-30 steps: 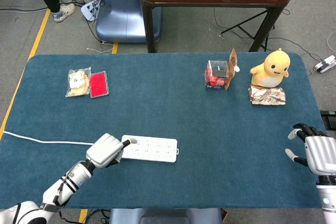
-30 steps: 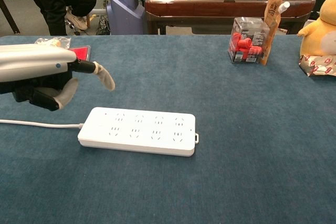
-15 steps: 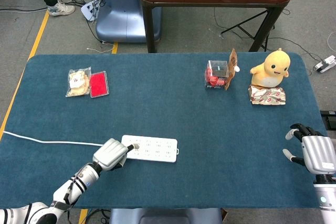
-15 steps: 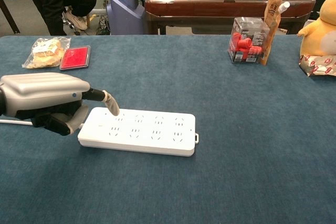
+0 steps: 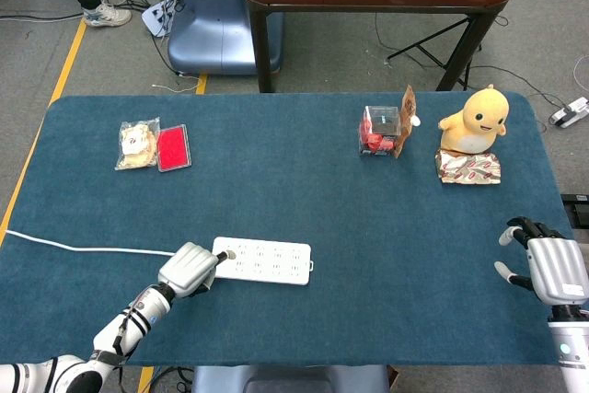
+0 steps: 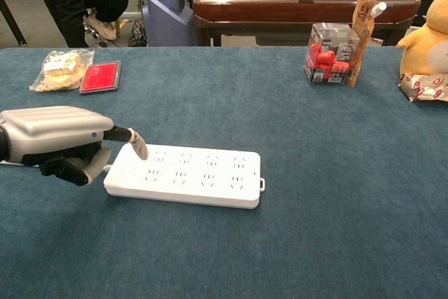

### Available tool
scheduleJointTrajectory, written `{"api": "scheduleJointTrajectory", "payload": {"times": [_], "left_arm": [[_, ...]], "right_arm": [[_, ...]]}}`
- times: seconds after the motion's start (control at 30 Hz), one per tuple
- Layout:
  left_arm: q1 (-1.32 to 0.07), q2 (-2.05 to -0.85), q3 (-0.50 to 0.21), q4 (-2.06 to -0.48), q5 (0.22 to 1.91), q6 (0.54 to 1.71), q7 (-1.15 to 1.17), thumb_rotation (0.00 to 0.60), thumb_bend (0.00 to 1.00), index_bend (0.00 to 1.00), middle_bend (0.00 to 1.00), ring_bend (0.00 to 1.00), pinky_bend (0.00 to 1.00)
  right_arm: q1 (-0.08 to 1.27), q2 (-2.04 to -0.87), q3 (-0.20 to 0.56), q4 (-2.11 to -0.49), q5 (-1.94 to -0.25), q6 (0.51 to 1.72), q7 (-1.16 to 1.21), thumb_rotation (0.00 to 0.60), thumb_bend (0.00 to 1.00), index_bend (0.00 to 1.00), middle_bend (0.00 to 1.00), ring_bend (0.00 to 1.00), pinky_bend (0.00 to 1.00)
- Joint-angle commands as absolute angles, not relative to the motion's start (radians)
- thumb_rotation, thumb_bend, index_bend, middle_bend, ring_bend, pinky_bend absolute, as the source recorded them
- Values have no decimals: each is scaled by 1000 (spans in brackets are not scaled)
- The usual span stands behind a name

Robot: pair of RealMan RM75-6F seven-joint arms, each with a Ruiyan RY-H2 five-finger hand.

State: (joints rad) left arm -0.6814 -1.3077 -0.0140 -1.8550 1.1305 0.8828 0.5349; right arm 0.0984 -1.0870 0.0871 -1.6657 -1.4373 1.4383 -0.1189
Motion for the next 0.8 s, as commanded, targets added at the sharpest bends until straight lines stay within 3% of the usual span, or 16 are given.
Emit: {"api": "scheduleJointTrajectory", "payload": {"times": [0.03,0.8], "left_arm": [[-680,-1308,-8,-1853,1127,888,531,600,894,269,1000,1000,1000],[-695,-1325,19,-1827,1110,900,520,600,893,270,1000,1000,1000]], "right_arm": [[101,-1089,87,-1666,-1436,1435,-122,600,129,487,329,336,492],[107,-1100,84,-1657,-1424,1419,-120,600,129,487,329,336,492]]}}
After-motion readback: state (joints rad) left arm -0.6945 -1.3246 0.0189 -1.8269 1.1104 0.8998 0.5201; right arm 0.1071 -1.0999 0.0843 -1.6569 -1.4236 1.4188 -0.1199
